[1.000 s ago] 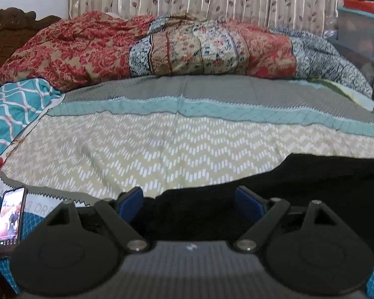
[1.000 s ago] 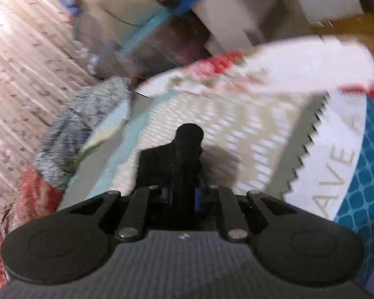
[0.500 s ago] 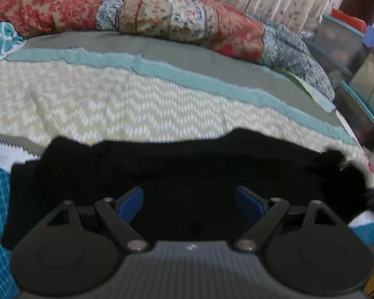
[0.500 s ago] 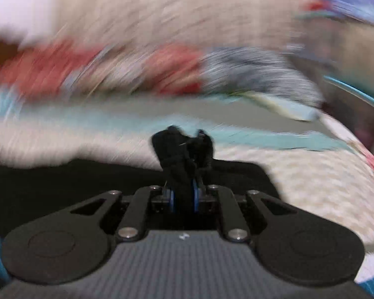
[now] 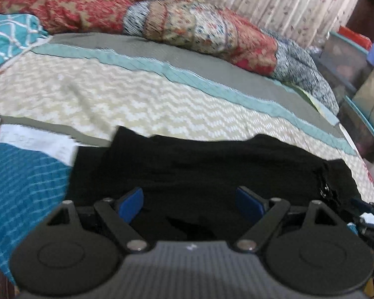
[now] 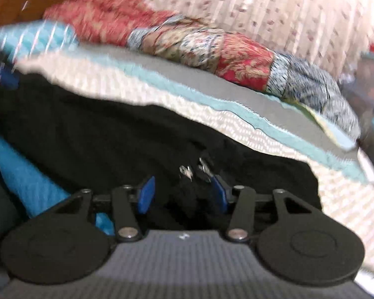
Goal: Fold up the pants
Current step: 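Grasp the pants cuff with the left gripper while the right gripper holds the waistband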
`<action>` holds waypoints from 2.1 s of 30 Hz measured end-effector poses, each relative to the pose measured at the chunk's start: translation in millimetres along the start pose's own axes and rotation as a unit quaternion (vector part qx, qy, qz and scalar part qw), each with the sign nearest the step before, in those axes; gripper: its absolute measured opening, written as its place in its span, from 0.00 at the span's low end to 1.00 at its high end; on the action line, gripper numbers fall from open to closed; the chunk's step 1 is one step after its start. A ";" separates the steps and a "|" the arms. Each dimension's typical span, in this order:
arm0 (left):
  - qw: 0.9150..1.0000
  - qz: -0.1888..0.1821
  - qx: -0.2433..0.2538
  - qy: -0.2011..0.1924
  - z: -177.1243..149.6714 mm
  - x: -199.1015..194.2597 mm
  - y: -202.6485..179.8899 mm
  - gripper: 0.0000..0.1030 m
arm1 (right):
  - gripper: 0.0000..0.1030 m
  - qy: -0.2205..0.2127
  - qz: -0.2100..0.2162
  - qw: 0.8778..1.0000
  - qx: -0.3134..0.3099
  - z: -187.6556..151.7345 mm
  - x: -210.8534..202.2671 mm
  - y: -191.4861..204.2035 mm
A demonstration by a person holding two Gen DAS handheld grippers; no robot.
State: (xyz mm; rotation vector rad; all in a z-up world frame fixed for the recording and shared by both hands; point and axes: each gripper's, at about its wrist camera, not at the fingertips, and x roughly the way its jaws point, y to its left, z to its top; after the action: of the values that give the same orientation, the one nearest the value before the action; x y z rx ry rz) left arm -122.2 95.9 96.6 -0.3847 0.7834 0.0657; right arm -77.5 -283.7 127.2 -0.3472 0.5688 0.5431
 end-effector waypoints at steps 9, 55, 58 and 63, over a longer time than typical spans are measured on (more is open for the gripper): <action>0.994 0.075 -0.055 -0.050 1.0 -47.5 61.0 0.89 | 0.35 0.111 -0.047 0.991 0.057 -1.7 61.3 17.3; 0.987 -0.132 0.087 0.013 22.9 72.0 -98.0 0.37 | 0.38 0.016 0.173 0.881 0.440 12.8 85.8 67.3; 0.975 -0.184 0.110 0.057 19.1 71.5 -121.3 0.71 | 0.38 0.019 0.147 0.877 0.458 2.7 81.0 52.1; 0.977 -0.187 0.101 -0.006 18.7 26.7 -83.1 0.89 | 0.51 -0.005 0.146 0.867 0.477 -2.3 73.6 48.8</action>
State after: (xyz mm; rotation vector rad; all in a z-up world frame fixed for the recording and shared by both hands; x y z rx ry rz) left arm -74.0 23.3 116.0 -0.3329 0.6866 -0.3622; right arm -54.2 -217.1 74.1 0.6981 0.8158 0.4875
